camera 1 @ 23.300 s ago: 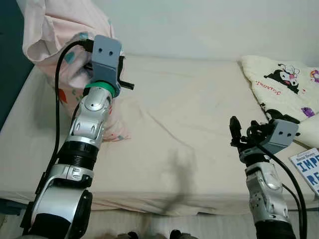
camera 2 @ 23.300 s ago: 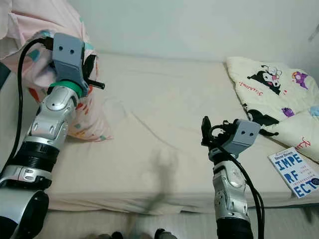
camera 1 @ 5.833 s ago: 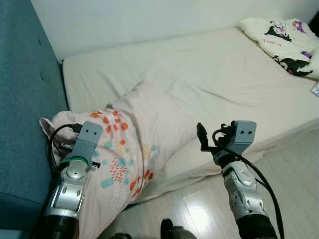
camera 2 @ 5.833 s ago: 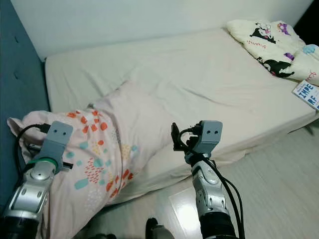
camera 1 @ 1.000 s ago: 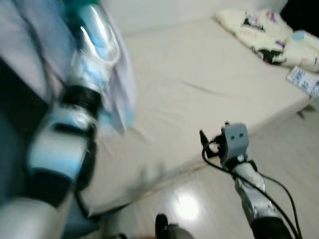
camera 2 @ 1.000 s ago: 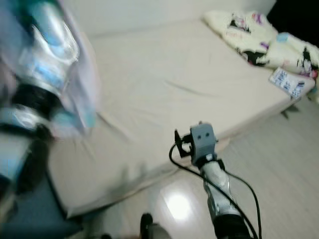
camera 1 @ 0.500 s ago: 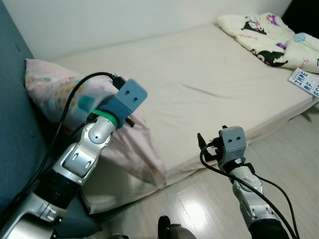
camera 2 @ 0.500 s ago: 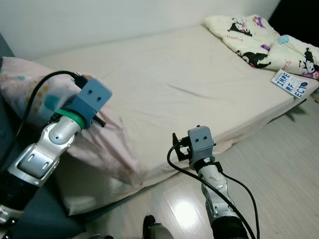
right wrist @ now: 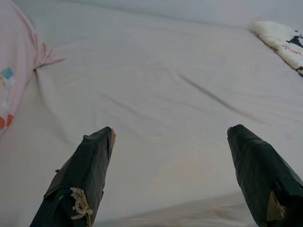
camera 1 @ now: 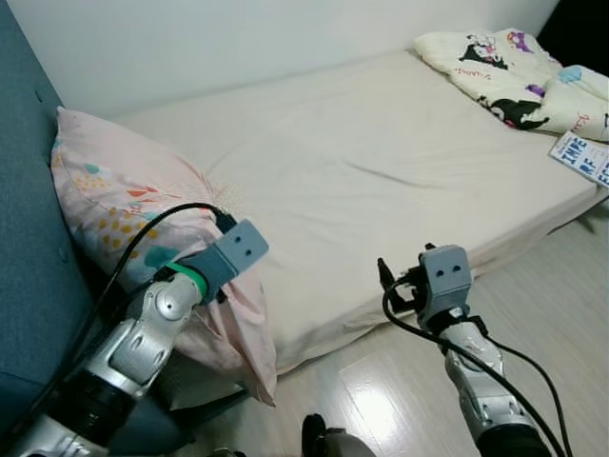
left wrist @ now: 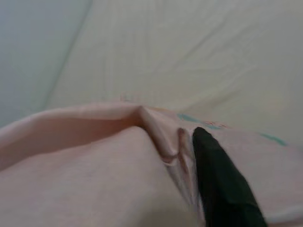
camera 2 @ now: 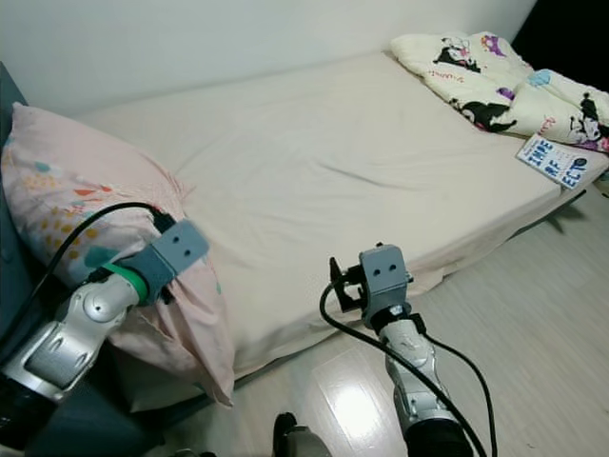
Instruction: Clean up the room
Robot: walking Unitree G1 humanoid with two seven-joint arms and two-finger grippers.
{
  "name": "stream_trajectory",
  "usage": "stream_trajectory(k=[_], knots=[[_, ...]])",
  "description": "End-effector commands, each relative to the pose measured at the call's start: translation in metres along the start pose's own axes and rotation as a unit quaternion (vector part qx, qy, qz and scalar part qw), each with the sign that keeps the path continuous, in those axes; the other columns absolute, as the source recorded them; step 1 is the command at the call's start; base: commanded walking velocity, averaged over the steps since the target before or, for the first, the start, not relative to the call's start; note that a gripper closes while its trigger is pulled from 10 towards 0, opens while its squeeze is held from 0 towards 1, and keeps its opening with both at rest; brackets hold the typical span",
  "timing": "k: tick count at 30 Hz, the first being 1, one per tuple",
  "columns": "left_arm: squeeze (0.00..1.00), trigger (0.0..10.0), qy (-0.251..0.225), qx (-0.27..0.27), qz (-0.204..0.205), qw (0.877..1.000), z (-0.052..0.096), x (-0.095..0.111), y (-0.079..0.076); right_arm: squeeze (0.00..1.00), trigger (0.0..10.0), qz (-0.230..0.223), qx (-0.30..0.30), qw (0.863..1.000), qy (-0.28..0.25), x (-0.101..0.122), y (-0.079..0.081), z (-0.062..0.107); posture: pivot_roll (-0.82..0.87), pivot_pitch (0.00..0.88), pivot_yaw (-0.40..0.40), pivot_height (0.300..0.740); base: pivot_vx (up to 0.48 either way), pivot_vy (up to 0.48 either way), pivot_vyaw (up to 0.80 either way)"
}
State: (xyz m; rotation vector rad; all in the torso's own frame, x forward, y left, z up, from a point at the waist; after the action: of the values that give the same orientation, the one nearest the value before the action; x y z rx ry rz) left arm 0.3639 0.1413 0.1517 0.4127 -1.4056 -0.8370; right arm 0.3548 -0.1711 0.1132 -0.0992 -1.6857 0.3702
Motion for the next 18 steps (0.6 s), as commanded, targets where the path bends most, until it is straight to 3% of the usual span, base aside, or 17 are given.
stream_trajectory(k=[1, 3, 4, 7, 8, 9, 12, 14, 15, 16, 17, 18], knots=[[1.00, 10.0, 0.020, 0.011, -0.010, 1.000, 0.002, -0.010, 0.000, 0.00, 10.0, -0.002, 0.001, 1.000, 0.012, -0.005, 0.002, 0.003, -0.05, 0.223, 0.013, 0.740, 0.000, 0.000, 0.00], [1.00, 10.0, 0.036, 0.035, -0.022, 0.998, 0.004, -0.019, 0.006, 0.00, 10.0, -0.003, 0.003, 1.000, 0.011, -0.005, 0.004, 0.002, -0.05, 0.225, 0.011, 0.740, 0.000, 0.000, 0.00], [0.00, 10.0, 0.066, 0.061, 0.013, 0.996, 0.012, -0.031, 0.012, 0.00, 10.0, -0.010, 0.003, 1.000, 0.011, -0.005, 0.004, 0.003, -0.04, 0.230, 0.010, 0.740, 0.000, 0.000, 0.00], [0.00, 10.0, 0.106, 0.090, 0.051, 0.989, 0.028, -0.049, 0.019, 0.00, 10.0, -0.023, -0.001, 1.000, 0.012, -0.006, 0.005, 0.004, -0.04, 0.230, 0.010, 0.740, 0.000, 0.000, 0.00], [1.00, 10.0, 0.107, 0.097, 0.070, 0.987, 0.042, -0.056, 0.021, 0.00, 10.0, -0.028, -0.002, 1.000, 0.013, -0.007, 0.004, 0.005, -0.03, 0.235, 0.008, 0.740, 0.000, 0.000, 0.00], [1.00, 10.0, 0.107, 0.097, 0.070, 0.987, 0.042, -0.056, 0.021, 0.00, 10.0, -0.028, -0.002, 1.000, 0.013, -0.007, 0.004, 0.005, -0.03, 0.235, 0.008, 0.740, 0.000, 0.000, 0.00], [1.00, 10.0, 0.111, 0.084, 0.041, 0.989, 0.067, -0.066, 0.020, 0.00, 10.0, -0.038, -0.001, 0.999, 0.016, -0.008, 0.005, 0.004, -0.01, 0.243, -0.006, 0.740, 0.000, 0.000, 0.00], [1.00, 10.0, 0.100, 0.054, 0.055, 0.992, 0.074, -0.066, 0.011, 0.00, 10.0, -0.042, 0.003, 0.999, 0.018, -0.008, 0.007, 0.003, 0.00, 0.245, -0.017, 0.740, 0.000, 0.000, 0.00], [1.00, 10.0, 0.091, 0.033, 0.067, 0.993, 0.079, -0.065, 0.004, 0.00, 10.0, -0.045, 0.006, 0.999, 0.019, -0.008, 0.008, 0.002, 0.00, 0.245, -0.017, 0.740, 0.000, 0.000, 0.00], [1.00, 10.0, 0.068, -0.011, 0.109, 0.992, 0.085, -0.058, -0.008, 0.00, 10.0, -0.045, 0.010, 0.999, 0.020, -0.008, 0.009, 0.002, 0.00, 0.248, -0.026, 0.740, 0.000, 0.000, 0.00], [1.00, 10.0, 0.023, -0.065, 0.173, 0.983, 0.094, -0.041, -0.021, 0.00, 10.0, -0.046, 0.014, 0.999, 0.020, -0.009, 0.010, 0.001, 0.01, 0.248, -0.033, 0.740, 0.000, 0.000, 0.00], [1.00, 10.0, 0.023, -0.065, 0.173, 0.983, 0.094, -0.041, -0.021, 0.00, 10.0, -0.046, 0.014, 0.999, 0.020, -0.009, 0.010, 0.001, 0.01, 0.248, -0.033, 0.740, 0.000, 0.000, 0.00]])
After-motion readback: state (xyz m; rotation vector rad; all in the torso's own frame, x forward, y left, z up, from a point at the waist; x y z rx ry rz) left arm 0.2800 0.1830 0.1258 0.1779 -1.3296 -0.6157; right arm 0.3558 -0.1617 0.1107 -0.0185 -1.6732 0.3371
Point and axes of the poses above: a point about 5 cm out from each wrist's last joint towards the gripper, its own z axis pointing back from the gripper into the wrist, its own x axis along the axis of the wrist's last joint, y = z × x, the point moved 4 cm from there along -z, pointing out of the wrist towards the gripper, and after that the axes turned 4 degrees about z, right-handed, at the moved point
